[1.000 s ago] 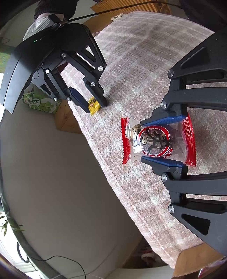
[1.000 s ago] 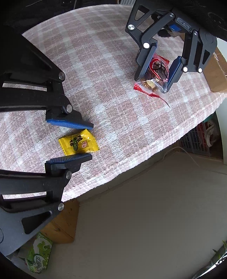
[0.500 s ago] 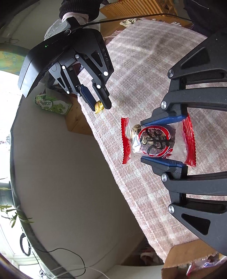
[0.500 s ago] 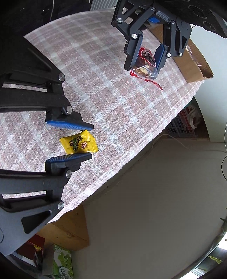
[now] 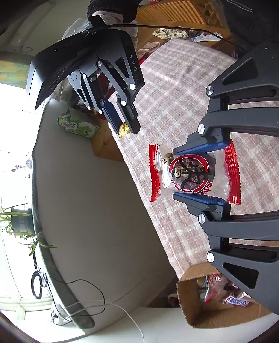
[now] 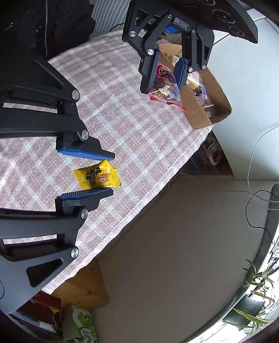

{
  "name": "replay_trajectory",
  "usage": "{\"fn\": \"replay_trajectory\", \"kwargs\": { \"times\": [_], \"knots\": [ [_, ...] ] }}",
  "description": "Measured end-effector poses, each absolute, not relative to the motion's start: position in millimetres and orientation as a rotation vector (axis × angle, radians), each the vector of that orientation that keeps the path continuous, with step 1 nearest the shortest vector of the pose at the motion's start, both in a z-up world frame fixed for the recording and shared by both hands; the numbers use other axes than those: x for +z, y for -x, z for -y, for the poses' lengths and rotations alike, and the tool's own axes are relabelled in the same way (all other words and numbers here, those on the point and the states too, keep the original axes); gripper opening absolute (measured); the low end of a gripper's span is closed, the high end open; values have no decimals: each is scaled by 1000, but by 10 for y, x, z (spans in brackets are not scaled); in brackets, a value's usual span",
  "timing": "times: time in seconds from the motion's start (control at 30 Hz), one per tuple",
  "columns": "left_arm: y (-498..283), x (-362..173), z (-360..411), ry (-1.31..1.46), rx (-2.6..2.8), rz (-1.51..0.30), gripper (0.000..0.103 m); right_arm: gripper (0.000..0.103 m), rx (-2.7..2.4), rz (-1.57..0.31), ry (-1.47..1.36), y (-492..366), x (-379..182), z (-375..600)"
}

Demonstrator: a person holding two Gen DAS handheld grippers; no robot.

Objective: Organize snacks
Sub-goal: 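Carry the red-ended bag and yellow packet over the box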

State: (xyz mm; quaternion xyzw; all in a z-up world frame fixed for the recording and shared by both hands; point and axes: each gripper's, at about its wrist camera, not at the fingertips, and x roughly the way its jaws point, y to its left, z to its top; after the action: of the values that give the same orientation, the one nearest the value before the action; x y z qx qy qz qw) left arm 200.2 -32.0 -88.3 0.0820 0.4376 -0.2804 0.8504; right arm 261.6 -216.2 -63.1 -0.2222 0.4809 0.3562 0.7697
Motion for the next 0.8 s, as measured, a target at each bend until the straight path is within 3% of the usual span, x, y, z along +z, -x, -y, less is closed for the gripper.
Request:
{"fn": "replay_trajectory", "kwargs": {
  "times": [0.27,0.8],
  "knots": [
    [-1783,-637,-78,-153,-505,-916,32,27,792,-1016,437,-2445,-420,1531],
    [-1291,-685,-1121,-12,-281,-927,32,27,874,-993,423,-2133,-402,361]
  ]
}}
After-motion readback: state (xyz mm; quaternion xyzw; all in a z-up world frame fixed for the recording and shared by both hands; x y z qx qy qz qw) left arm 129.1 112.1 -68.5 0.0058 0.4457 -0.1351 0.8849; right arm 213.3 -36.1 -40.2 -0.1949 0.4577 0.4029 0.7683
